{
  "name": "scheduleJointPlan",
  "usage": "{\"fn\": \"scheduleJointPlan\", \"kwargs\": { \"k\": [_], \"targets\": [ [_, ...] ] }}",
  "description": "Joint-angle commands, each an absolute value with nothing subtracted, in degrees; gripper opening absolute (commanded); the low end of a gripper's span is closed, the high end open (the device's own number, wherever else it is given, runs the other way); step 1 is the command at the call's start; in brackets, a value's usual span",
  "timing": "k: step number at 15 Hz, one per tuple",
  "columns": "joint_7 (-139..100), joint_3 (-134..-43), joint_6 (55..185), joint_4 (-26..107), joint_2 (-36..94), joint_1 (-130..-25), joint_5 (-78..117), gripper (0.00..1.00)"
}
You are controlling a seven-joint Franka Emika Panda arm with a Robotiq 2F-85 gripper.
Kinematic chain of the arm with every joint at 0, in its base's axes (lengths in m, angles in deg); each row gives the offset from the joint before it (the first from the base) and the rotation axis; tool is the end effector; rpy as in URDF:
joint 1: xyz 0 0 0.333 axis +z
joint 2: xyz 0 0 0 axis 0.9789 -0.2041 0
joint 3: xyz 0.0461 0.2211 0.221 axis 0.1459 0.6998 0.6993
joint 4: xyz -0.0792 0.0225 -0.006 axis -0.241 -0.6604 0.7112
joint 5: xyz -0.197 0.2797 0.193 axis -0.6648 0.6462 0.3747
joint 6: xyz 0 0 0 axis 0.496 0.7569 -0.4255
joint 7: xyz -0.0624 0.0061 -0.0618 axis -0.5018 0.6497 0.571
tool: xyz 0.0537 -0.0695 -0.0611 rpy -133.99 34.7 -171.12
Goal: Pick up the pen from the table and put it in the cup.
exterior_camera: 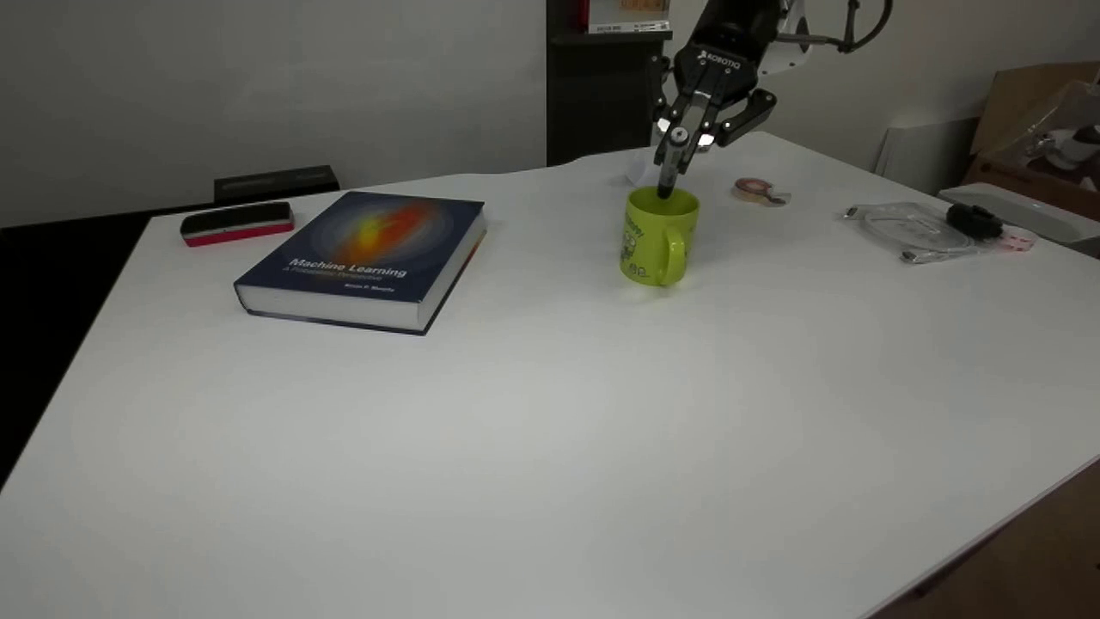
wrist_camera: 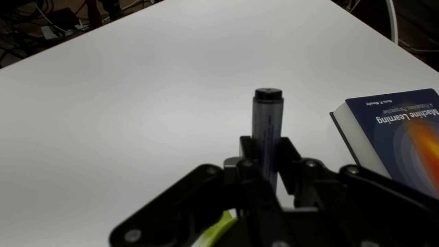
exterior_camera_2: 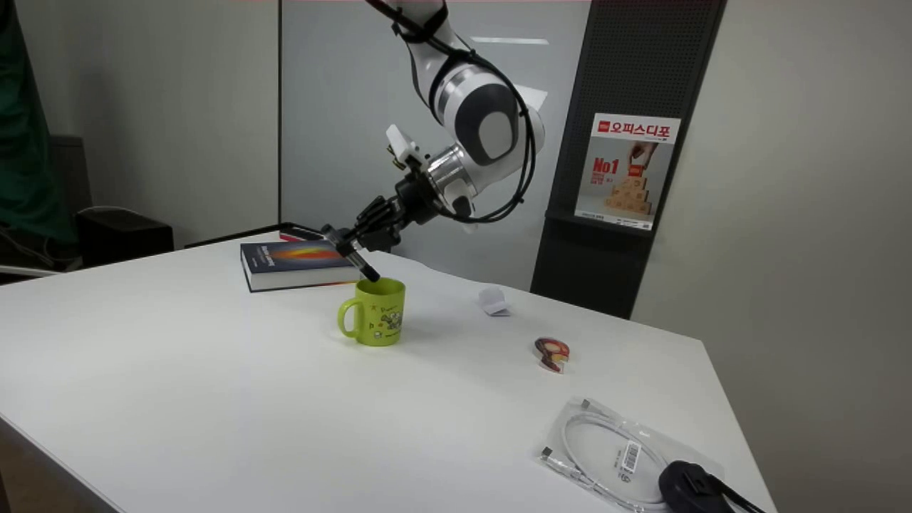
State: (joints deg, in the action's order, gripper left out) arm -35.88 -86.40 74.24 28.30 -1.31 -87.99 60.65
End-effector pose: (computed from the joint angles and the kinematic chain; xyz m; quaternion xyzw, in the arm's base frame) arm 0.6596 -0.0672 0.2006 -0.8336 0.3502 0.3320 0.2688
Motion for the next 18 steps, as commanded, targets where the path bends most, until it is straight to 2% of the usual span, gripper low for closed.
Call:
{"fn": "scheduleJointPlan", "kwargs": {
  "k": [1, 9, 10, 11, 18],
  "targets": [
    [-38.1, -86.6, 71.7, 23.7, -4.4, -89.1, 62.6, 0.05],
    [-38.2, -87.0, 70.6, 20.8, -7.9, -90.8, 64.6, 0.05],
    [-38.1, -87.0, 70.5, 20.3, -8.2, -90.9, 64.6, 0.47],
    [-38.0, -87.0, 70.4, 20.0, -8.5, -90.9, 64.6, 0.47],
    [-36.7, -87.5, 73.3, 19.1, -7.5, -89.0, 62.4, 0.94]
  ]
}}
